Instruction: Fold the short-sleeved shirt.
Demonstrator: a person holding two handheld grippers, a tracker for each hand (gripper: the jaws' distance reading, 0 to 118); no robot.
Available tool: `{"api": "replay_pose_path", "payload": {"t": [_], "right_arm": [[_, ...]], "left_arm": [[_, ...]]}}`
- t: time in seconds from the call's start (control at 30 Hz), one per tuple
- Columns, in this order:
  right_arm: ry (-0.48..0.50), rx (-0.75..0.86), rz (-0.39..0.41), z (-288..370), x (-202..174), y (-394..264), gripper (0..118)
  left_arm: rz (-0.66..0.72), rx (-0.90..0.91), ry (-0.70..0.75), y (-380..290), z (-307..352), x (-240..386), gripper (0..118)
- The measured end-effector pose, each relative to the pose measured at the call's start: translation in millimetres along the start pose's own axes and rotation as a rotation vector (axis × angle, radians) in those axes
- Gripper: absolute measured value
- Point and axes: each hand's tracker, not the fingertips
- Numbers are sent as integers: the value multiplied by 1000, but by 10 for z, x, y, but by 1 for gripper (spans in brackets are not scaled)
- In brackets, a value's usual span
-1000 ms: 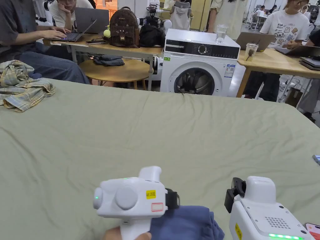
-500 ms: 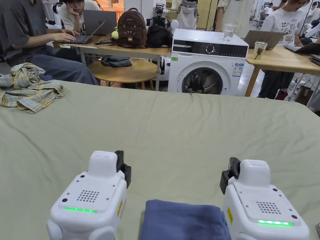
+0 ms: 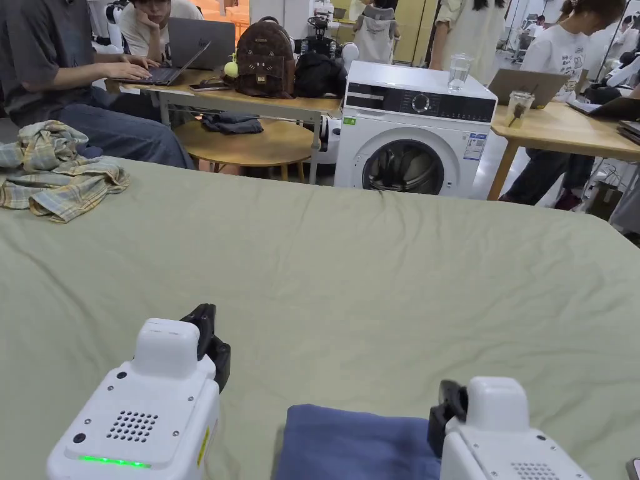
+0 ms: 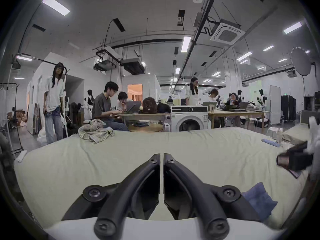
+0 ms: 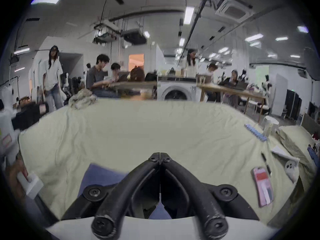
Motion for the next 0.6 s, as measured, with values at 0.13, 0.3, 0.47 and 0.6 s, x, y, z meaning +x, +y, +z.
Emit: {"api": "replay_pose_path", "payload": {"t": [0.13, 0.3, 0.47, 0.6], "right_arm": [[20, -175, 24, -256, -53, -313, 0], [-16, -379, 5, -732, 14, -599, 0], [-16, -372, 31, -668, -32, -459, 0], [1, -377, 34, -639, -2, -443, 0]], "left_arm": [[5, -33, -6, -73, 9, -19, 0], [21, -103, -29, -169, 10, -11, 0], [64, -243, -120, -221, -31, -44, 0], [188, -419, -267, -251, -161, -196, 0]]}}
